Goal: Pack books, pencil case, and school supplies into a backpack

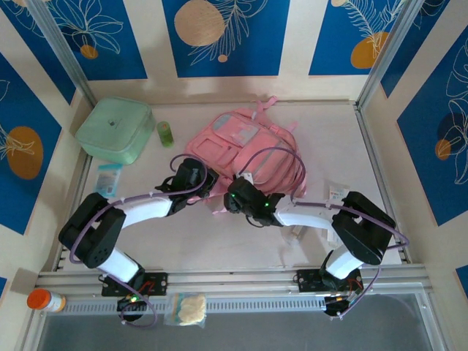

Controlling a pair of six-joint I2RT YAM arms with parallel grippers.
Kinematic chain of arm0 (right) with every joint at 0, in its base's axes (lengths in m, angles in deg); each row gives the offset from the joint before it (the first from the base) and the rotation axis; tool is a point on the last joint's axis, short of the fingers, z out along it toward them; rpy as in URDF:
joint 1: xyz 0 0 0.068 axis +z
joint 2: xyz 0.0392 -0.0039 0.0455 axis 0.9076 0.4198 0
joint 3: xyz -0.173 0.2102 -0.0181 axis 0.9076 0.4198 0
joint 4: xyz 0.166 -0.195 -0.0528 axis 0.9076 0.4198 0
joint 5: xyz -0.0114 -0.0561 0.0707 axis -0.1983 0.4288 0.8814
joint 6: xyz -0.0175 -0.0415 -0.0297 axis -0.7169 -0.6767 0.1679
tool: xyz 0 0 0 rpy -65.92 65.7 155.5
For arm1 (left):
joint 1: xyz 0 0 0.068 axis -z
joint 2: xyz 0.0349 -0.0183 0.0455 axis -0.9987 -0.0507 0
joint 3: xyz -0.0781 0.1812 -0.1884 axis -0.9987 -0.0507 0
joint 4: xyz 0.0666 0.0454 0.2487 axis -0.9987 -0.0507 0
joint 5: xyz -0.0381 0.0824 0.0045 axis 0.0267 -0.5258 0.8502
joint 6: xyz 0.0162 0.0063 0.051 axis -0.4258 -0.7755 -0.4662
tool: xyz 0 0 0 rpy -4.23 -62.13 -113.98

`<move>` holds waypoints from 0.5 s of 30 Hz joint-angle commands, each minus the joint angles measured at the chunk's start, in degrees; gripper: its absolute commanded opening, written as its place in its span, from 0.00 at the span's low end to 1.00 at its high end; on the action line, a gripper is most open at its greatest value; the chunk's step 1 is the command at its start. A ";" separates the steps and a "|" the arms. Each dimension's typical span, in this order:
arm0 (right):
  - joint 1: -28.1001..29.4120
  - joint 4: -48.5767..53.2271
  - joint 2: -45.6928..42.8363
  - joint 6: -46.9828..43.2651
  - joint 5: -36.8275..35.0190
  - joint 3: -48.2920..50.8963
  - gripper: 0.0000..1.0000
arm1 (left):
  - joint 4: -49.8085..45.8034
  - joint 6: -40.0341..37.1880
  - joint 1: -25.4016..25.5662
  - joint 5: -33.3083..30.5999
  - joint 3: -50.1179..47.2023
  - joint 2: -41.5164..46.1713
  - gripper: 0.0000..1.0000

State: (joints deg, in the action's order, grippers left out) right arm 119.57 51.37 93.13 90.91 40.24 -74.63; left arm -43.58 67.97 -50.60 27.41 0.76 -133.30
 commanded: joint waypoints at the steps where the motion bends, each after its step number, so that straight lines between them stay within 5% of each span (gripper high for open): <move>1: -0.61 -9.26 1.23 -4.06 -2.66 2.60 0.43 | 2.23 -0.58 0.90 0.62 3.06 3.11 0.00; 8: -1.74 -16.98 4.37 -7.39 -4.46 3.91 0.49 | 1.23 -0.98 1.39 -0.48 2.97 4.18 0.00; 15: -1.03 -21.42 4.05 -10.92 -10.82 2.52 0.43 | 1.17 -0.78 2.07 -1.04 2.58 4.31 0.00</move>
State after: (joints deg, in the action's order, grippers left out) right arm 118.96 36.40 97.70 83.21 34.51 -70.28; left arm -44.91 67.94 -50.06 25.70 0.92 -132.34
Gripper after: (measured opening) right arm 0.439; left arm 0.054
